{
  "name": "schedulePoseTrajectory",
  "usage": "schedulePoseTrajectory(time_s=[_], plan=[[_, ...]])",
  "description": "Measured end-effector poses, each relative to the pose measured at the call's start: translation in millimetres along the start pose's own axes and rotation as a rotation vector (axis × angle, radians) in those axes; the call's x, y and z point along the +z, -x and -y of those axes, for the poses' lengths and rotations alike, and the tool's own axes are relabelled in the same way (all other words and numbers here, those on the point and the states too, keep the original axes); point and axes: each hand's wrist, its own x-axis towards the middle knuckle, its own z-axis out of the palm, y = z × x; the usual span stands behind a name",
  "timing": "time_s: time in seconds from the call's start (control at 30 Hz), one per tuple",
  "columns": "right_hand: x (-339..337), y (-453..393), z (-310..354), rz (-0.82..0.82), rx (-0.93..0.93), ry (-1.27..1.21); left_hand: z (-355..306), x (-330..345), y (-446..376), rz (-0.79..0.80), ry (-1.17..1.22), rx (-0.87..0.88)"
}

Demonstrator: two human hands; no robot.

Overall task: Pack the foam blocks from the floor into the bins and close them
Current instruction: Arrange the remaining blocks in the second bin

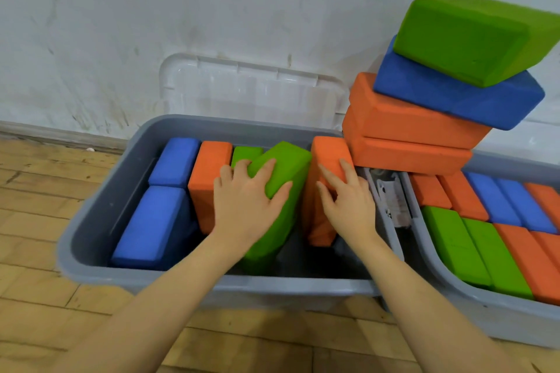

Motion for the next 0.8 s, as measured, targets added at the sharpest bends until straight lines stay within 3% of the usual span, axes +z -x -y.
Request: schedulePoseTrajectory(time_s=[0.17, 0.3, 0.43, 0.57, 0.7, 0.8], plan=[[9, 10, 5, 0.037, 0.040, 0.020, -34, 23, -12, 0.099, -0.040, -0.111], [14, 10, -11, 0.260, 0.220, -0.033, -23, 52, 5, 0.481, -0.105, -0.152], [15, 10, -14, 0.447, 0.195, 0.019, -8, 57, 2, 0.542, -0.193, 0.099], [18, 9, -14, 0.509, 0.243, -0.041, -2, 62, -4, 0.754, -0.226, 0.292], [19, 9, -14, 0.482, 0.246, -0.083, -1, 64, 4, 0.702, -0.278, 0.372], [18, 8, -9, 0.406, 0.220, -0.101, -4, 65, -1, 0.634, -0.155, 0.265]])
